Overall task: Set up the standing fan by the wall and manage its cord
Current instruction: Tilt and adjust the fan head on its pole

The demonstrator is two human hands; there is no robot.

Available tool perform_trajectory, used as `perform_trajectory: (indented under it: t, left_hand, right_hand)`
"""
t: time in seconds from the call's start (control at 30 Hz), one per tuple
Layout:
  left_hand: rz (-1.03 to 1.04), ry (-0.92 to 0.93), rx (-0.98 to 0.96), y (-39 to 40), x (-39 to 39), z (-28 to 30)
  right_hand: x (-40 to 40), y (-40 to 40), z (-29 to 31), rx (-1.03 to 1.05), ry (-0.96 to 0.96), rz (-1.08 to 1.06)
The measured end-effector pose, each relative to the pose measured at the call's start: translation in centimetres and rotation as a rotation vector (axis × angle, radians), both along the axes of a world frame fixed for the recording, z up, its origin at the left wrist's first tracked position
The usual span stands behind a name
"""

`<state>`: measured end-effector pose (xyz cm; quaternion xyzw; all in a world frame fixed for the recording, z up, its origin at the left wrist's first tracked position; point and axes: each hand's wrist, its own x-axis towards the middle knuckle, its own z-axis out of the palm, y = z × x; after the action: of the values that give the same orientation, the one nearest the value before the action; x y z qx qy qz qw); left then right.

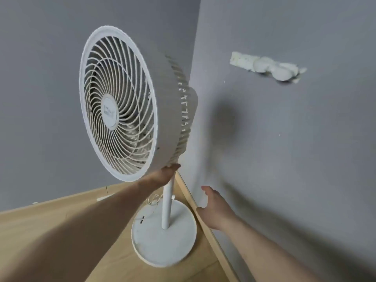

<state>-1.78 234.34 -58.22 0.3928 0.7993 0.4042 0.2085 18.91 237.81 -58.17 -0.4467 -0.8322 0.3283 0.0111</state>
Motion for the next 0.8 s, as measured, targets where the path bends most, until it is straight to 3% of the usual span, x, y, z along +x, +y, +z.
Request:
perform_trajectory:
  t: [0.27,0.8]
  left_hand:
    - [-0.032,0.032,0.088,-2.5,-0.8,1.9]
    - [-0.083,0.052,0.018,-3.7,-1.8,3.1]
  right_hand:
    - [-1.0,-1.8,-0.5,0.016,0.051,-0.054]
    - [-4.3,-1.5,-0.1,0.028,0.174,-0.068]
